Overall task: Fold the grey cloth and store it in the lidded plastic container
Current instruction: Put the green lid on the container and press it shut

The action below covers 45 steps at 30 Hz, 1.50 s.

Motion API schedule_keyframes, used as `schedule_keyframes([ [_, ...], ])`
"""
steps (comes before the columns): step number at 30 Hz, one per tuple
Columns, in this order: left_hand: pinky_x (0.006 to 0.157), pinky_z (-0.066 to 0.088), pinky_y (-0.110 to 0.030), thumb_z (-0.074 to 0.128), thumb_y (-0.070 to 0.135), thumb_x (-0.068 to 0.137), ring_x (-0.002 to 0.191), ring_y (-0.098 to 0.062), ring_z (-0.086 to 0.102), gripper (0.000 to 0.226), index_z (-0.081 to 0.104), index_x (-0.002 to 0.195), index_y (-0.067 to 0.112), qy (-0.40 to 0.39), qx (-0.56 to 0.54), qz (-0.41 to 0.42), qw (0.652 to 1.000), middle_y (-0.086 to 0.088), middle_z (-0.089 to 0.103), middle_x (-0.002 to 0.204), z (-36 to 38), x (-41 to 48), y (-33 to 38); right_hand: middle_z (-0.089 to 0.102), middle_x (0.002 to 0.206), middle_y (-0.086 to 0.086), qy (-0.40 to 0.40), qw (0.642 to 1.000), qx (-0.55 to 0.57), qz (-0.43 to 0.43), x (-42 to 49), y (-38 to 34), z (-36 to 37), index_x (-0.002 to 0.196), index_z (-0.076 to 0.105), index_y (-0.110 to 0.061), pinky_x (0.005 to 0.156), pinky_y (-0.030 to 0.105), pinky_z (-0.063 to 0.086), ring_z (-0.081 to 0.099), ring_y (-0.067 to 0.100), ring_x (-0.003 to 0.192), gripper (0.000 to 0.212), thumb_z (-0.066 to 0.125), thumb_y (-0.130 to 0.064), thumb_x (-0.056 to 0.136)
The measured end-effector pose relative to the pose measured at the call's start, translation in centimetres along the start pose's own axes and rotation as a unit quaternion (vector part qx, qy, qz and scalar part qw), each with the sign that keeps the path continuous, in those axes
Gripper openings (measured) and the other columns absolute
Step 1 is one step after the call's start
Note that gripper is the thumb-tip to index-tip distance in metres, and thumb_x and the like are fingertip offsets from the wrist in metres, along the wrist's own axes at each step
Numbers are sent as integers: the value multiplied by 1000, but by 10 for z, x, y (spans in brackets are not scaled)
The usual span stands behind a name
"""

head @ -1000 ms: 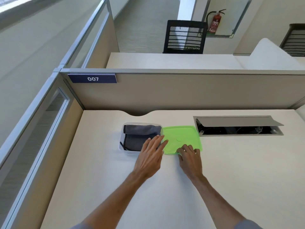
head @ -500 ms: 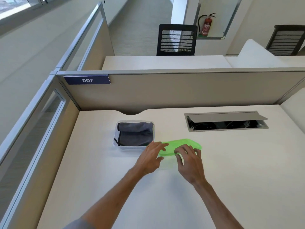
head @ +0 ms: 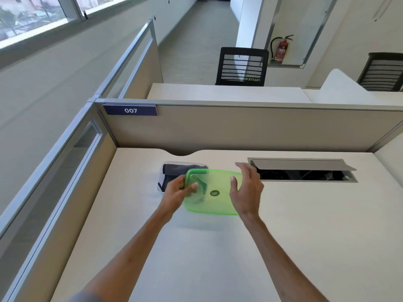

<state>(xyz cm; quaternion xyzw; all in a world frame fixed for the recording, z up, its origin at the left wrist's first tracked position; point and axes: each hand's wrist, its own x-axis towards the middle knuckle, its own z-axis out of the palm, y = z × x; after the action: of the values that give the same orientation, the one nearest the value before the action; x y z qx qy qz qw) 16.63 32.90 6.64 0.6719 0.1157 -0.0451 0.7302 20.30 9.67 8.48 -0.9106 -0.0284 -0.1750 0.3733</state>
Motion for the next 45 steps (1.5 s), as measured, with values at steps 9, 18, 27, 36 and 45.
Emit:
schedule_keyframes([
  [9, 92, 67, -43, 73, 17, 105, 105, -35, 79, 34, 69, 138, 6, 103, -49, -23, 993, -24, 81, 123, -60, 19, 7, 77, 102, -2, -112, 974, 97, 168, -4, -15, 36, 119, 68, -18, 84, 50, 62, 75, 28, 80, 17, 66, -25, 103],
  [18, 109, 58, -51, 72, 35, 105, 125, -33, 68, 47, 65, 142, 7, 226, 234, -5, 946, -14, 67, 138, -82, 54, 3, 75, 110, 7, -161, 964, 69, 199, 24, -27, 77, 116, 72, -13, 86, 54, 64, 76, 38, 93, 18, 69, -19, 99],
  [27, 115, 52, -55, 60, 39, 110, 132, -40, 63, 53, 58, 154, 10, 200, 351, -43, 914, -19, 59, 147, -85, 78, -9, 75, 121, 8, -181, 967, -40, 178, 44, -21, 100, 125, 72, -12, 85, 40, 54, 73, 34, 107, 28, 67, -27, 102],
  [36, 114, 53, -55, 65, 35, 107, 131, -38, 63, 51, 58, 152, 10, 208, 337, -67, 916, -16, 61, 147, -89, 86, -15, 78, 115, 7, -215, 961, -90, 150, 45, -18, 111, 122, 69, -12, 85, 43, 60, 73, 37, 103, 27, 63, -31, 103],
  [45, 104, 56, -49, 61, 44, 108, 121, -35, 71, 48, 63, 149, 19, 190, 371, -49, 908, -14, 68, 142, -94, 96, -9, 76, 122, 9, -208, 954, -57, 210, 63, -19, 109, 124, 70, -15, 91, 42, 58, 73, 39, 111, 38, 61, -47, 106],
])
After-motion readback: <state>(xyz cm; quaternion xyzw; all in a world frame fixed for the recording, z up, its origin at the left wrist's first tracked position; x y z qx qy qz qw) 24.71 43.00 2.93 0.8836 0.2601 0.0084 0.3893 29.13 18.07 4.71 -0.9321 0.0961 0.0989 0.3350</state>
